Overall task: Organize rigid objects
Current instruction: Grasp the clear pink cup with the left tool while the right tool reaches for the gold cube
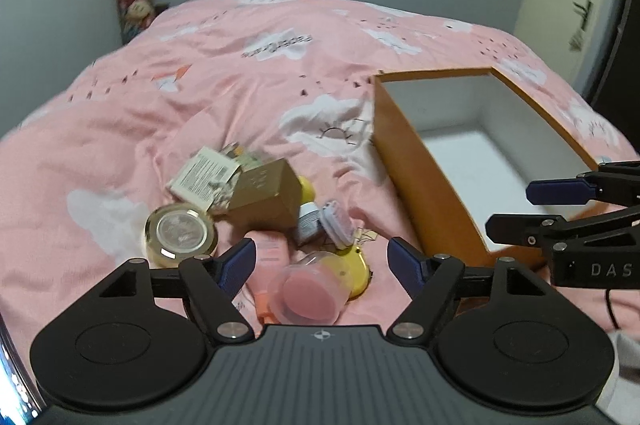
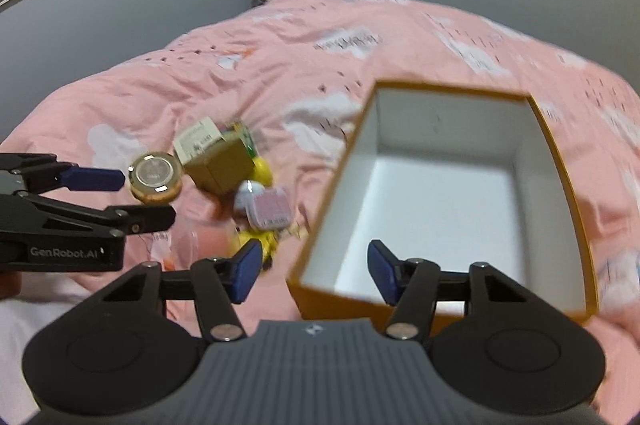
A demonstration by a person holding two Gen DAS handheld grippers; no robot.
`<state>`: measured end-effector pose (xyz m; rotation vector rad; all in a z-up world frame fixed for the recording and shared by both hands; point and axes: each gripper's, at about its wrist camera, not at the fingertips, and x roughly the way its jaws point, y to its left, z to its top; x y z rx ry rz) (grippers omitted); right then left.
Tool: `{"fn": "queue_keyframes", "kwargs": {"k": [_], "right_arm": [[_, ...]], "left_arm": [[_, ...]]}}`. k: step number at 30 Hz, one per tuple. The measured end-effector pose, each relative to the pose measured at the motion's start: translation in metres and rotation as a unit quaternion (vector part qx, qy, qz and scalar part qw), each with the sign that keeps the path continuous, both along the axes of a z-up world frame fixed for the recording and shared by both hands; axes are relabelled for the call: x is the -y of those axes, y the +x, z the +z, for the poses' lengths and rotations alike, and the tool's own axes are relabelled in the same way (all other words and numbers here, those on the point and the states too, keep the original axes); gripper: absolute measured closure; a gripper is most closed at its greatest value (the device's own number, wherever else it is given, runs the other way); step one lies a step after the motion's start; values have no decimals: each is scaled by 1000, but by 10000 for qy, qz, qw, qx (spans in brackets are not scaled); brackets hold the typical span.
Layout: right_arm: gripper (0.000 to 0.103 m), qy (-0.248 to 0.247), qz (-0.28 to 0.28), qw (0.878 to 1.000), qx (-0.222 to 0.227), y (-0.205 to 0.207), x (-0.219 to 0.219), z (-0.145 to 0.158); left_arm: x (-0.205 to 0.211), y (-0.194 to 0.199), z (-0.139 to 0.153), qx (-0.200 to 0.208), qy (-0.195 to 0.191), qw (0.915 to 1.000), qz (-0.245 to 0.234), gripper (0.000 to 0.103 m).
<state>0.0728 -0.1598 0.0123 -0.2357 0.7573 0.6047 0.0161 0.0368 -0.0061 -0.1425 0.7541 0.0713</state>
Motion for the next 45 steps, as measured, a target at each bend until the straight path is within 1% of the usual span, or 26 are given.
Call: {"fn": "queue_keyframes", "kwargs": {"k": [3,4,6,8,10,12,14,16,18,22,29,36,39,40,43,45], "right_arm": [[48,-110,299,9994,112,6,-17,0],[50,-133,380,9992,89,9,-23,-1],[51,-171,570,9982,16,15,-37,-7],[58,-250,731,9970,-41,20,-50,-13],[63,-347,898,9953,-118,23,-61,-20],[64,-468,1059,9931,-211,26,-71,-28],[67,-559,1197,9907,-317,28,-79,-35],[67,-679,1308,9883,-402,30,-86,-42],[67,-800,1386,9862,-421,32,-92,-47],[70,-1068,1451,9825,-473,37,-101,-58],[83,-1215,1529,9787,-639,46,-107,-71],[91,-1312,1611,9759,-661,53,-111,-79],[93,-1332,1671,9747,-653,56,-113,-81],[94,-1359,1694,9741,-627,57,-113,-82],[93,-1444,1786,9715,-581,58,-115,-82],[94,-1483,1842,9700,-571,60,-116,-82]], "left_arm": [[-13,1,-4,-132,-233,9994,237,14],[-18,3,-7,-195,-315,9988,313,14],[-26,3,-12,-343,-514,9970,471,14],[-34,5,-17,-464,-688,9948,592,14],[-40,6,-22,-574,-860,9922,698,14],[-43,6,-27,-624,-1000,9899,792,14],[-46,8,-31,-672,-1100,9884,805,14],[-47,10,-36,-751,-1159,9868,850,14],[-48,12,-43,-886,-1242,9847,842,14],[-50,18,-55,-1079,-1368,9812,833,14],[-53,28,-69,-1242,-1596,9760,811,14],[-56,37,-80,-1301,-1811,9711,846,14],[-57,37,-78,-1145,-1922,9710,847,17],[-57,37,-77,-1097,-1988,9703,829,15],[-55,41,-78,-1003,-2275,9662,682,15],[-53,44,-78,-964,-2335,9655,635,14]]}}
